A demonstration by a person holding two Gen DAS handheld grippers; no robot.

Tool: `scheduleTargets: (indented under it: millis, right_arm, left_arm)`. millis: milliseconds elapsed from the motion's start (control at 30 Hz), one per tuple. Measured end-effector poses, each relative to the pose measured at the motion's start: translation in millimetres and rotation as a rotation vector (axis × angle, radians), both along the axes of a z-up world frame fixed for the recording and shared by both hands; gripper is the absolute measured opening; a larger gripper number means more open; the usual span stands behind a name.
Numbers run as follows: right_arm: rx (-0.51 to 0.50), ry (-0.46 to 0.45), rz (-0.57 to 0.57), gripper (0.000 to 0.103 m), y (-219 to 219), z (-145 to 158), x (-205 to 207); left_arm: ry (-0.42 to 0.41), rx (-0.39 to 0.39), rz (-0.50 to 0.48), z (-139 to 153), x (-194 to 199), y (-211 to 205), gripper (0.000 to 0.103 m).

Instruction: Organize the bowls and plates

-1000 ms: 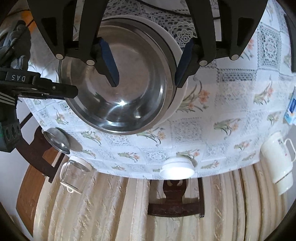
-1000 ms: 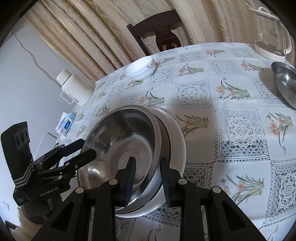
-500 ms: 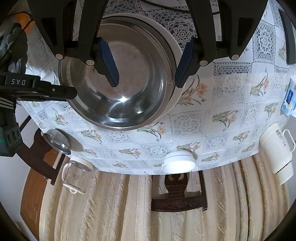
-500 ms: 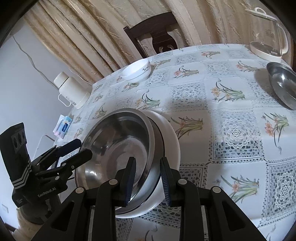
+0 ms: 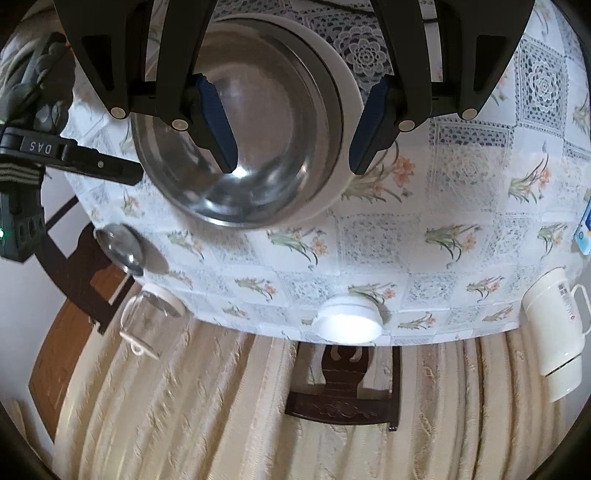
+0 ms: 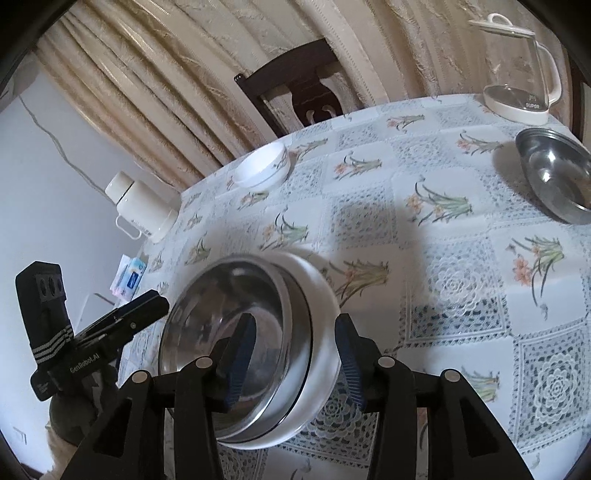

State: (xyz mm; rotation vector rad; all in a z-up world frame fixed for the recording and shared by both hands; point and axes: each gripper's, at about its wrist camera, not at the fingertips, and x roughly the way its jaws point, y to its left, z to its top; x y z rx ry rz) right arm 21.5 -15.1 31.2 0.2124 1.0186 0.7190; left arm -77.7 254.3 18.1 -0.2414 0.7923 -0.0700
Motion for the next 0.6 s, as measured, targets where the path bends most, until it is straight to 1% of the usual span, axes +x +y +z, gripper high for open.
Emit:
scheduleTargets:
  millis: [200, 267, 433, 600]
  right_arm:
    - [-0.009, -0.007, -0.012, 0.048, 0.6, 6.4, 14.8]
    - [-0.010, -0.002, -0.009, 0.051, 1.9, 8.6, 23.9]
    - [-0.022, 0.011, -0.007, 0.053, 8.0, 13.1, 46.3]
    - [-0.025, 0.043, 0.004, 0.054, 21.5, 12.0, 73.0]
  left_arm:
    - [-0.013, -0.011, 0.022, 5.6, 21.1, 13.7, 0.064]
    - [-0.009, -0.024, 0.026, 5.5, 28.1, 18.2, 0.064]
    - [0.007, -0.056, 0.041, 5.5, 56.6, 36.0, 0.064]
    - [0.029, -0.100, 0.062, 2.3, 91.8, 56.4, 0.064]
